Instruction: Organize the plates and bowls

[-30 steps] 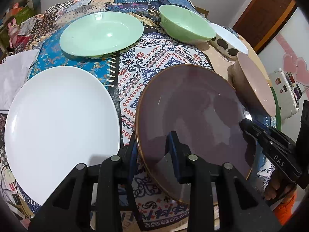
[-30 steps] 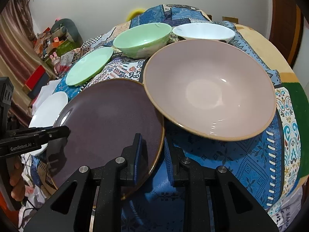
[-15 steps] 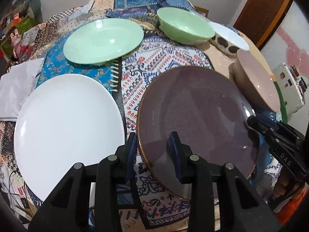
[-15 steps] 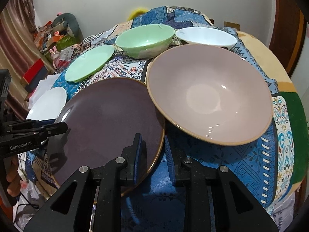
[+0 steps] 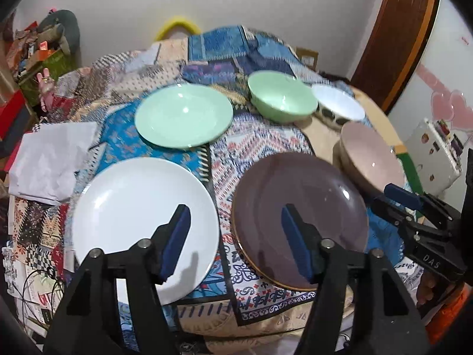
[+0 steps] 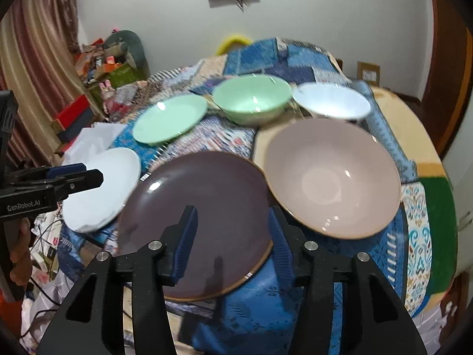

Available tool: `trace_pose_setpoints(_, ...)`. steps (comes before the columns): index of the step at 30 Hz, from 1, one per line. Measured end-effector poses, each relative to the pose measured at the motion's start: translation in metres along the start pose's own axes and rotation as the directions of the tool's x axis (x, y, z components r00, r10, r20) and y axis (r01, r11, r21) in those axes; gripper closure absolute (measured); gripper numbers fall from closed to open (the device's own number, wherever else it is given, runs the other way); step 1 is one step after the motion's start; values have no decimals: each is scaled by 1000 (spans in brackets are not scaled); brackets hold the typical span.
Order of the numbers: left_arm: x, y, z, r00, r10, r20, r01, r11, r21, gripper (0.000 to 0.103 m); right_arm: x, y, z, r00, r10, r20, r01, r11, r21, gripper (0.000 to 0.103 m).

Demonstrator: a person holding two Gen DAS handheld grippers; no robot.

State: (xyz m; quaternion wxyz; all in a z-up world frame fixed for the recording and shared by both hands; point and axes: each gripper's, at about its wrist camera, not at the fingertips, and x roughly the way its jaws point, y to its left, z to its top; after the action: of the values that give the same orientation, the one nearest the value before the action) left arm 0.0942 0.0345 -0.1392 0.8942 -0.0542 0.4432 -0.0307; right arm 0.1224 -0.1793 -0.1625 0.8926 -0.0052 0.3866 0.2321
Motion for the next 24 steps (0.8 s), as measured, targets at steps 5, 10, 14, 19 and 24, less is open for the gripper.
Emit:
trace_pose_setpoints(5,-24,14,3,999,31,44,-30,999,-35,27,-6,19,12,999,25,43,-23,999,-38,53)
trace_pose_setpoints(10,-43,35,0,995,62,78,-57,996,-66,19,-4,37,23,997,51,65,-47,996,-70,51)
trace_pose_setpoints(14,-51,54,-3,991,102,85,-95,992,-85,19,2,48,29,995,74,66,-68,994,-89,50)
trace_pose_setpoints(19,-50,82,-9,986,155,61,-148,983,-110,18,15,64,35,994,98,50,-92,989,-113,50)
trace_pose_setpoints(24,-40,112,-20,979,203,13,-199,969,-149,18,33,80,41,993,120,23,-115,983,-141,50)
